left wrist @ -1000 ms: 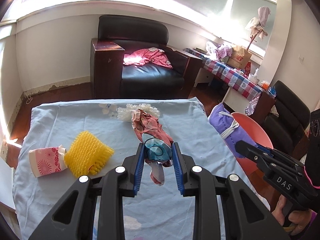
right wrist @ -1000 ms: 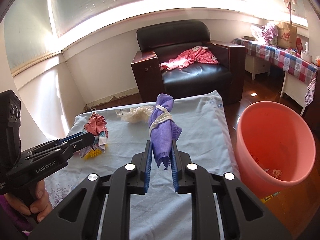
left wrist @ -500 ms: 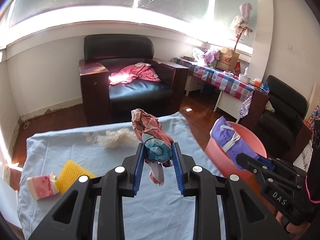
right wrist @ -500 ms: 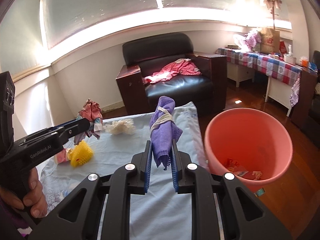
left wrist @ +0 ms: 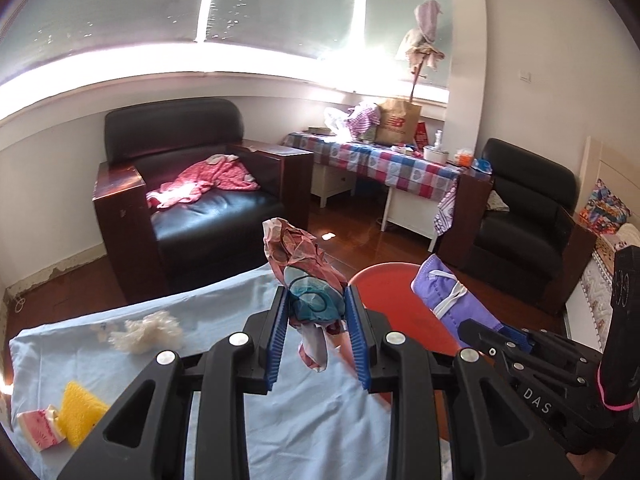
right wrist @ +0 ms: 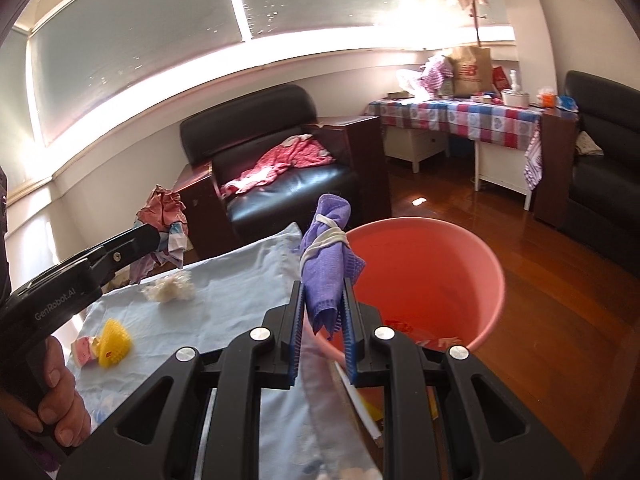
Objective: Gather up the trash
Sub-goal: 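Carry the paper in the left gripper while the right gripper carries the purple bundle to the bucket, then open the left gripper over the bucket while the right gripper opens, dropping both items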
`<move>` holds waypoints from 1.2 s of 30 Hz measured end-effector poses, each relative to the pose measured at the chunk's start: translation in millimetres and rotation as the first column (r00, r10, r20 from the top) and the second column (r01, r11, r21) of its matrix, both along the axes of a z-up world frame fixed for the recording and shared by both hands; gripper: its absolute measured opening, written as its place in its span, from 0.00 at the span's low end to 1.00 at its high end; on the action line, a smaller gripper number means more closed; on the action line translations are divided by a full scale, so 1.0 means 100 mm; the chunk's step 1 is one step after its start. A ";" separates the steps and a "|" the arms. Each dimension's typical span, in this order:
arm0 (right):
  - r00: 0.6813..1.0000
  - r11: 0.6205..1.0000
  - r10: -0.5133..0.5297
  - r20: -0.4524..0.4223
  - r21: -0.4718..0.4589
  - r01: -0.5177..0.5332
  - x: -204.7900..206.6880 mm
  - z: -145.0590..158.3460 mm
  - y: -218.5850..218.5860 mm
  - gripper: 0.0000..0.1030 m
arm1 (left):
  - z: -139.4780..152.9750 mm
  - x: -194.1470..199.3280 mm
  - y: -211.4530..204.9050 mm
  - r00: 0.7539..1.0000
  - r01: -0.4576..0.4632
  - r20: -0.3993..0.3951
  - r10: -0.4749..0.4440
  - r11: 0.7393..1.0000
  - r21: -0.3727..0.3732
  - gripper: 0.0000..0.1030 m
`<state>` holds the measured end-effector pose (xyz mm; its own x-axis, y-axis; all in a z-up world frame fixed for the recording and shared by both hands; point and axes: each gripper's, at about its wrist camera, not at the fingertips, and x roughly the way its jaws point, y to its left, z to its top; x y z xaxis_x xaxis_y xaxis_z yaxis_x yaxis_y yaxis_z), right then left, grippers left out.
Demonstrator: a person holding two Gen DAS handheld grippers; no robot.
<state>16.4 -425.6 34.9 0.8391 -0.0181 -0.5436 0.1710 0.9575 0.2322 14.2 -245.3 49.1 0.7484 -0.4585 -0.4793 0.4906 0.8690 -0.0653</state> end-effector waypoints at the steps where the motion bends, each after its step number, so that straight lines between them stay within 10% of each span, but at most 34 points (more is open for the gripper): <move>1: 1.000 1.000 -0.012 0.001 0.001 0.012 -0.02 -0.01 -0.03 0.17 | 0.00 0.01 -0.05 1.000 0.013 0.002 -0.013 1.000 0.003 0.27; 36: 0.989 0.990 -0.126 -0.078 0.048 0.130 0.06 -0.37 -0.57 0.17 | -0.60 0.45 -1.09 0.968 0.200 -0.166 -0.191 0.979 0.039 0.33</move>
<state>22.8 -482.6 -2.0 0.7886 -0.0925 -0.6079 0.3106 0.9132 0.2639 59.0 -354.6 -10.7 0.5583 -0.5576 -0.6143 0.6383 0.7617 -0.1113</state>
